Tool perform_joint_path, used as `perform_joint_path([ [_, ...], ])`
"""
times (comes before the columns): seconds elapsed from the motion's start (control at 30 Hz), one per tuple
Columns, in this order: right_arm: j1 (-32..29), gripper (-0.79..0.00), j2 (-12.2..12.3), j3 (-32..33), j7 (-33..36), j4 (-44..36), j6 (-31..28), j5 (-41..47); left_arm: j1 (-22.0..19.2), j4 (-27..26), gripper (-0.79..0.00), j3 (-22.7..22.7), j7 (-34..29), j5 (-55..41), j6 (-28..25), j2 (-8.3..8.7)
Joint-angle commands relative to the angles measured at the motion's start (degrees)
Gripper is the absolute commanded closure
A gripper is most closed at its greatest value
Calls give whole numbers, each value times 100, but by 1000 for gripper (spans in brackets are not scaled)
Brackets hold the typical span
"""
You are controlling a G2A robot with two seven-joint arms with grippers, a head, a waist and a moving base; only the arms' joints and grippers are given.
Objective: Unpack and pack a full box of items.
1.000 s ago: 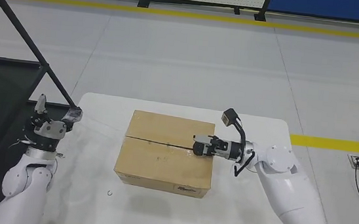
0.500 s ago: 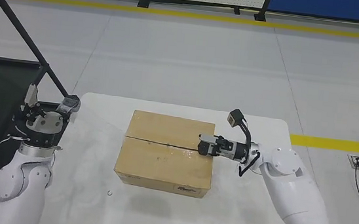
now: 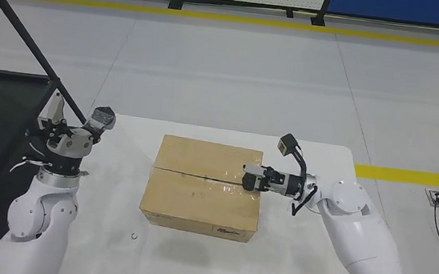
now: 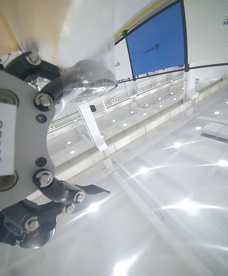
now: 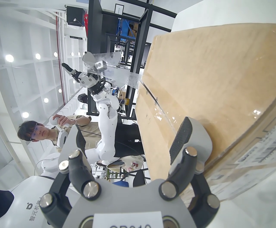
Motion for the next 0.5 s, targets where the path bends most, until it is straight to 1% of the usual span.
perform_joint_path([
  [0.0, 4, -785, 1, -5, 4, 4, -6, 2, -8, -100, -785, 81, 62, 60, -11, -14],
  [0.27, 40, -785, -4, -44, 7, 40, 11, 10, -58, -476, -785, 458, 246, 395, -8, -74],
  [0.47, 53, -785, -3, -62, 5, 42, 6, 6, -136, -598, -785, 789, 365, 666, 19, -126],
])
